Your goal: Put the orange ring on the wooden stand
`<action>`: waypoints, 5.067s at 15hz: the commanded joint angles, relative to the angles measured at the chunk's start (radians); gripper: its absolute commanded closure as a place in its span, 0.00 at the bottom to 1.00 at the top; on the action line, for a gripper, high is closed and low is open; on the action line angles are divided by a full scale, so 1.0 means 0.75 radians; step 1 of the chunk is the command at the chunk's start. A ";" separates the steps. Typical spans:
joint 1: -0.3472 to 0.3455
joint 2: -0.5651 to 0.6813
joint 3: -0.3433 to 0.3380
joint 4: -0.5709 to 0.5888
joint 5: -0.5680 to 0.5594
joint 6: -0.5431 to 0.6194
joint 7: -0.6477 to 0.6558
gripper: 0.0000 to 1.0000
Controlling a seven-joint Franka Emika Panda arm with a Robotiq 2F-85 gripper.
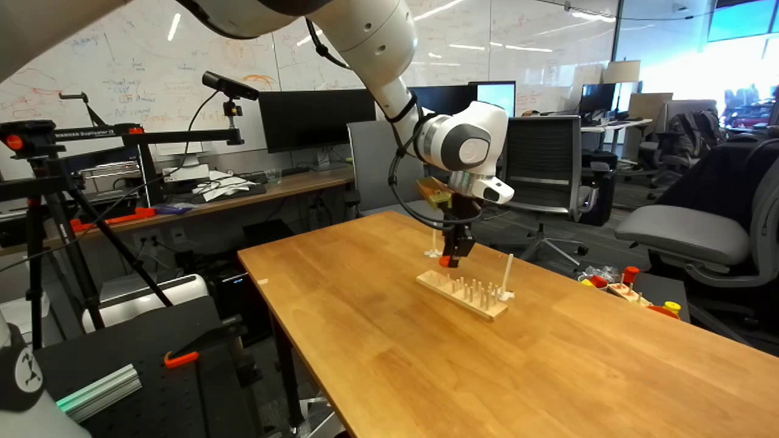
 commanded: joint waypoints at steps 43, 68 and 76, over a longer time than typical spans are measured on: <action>-0.026 0.165 0.017 0.242 -0.008 -0.170 0.002 0.83; -0.053 0.196 0.033 0.257 0.016 -0.219 -0.004 0.83; -0.046 0.233 0.038 0.298 0.012 -0.238 -0.002 0.83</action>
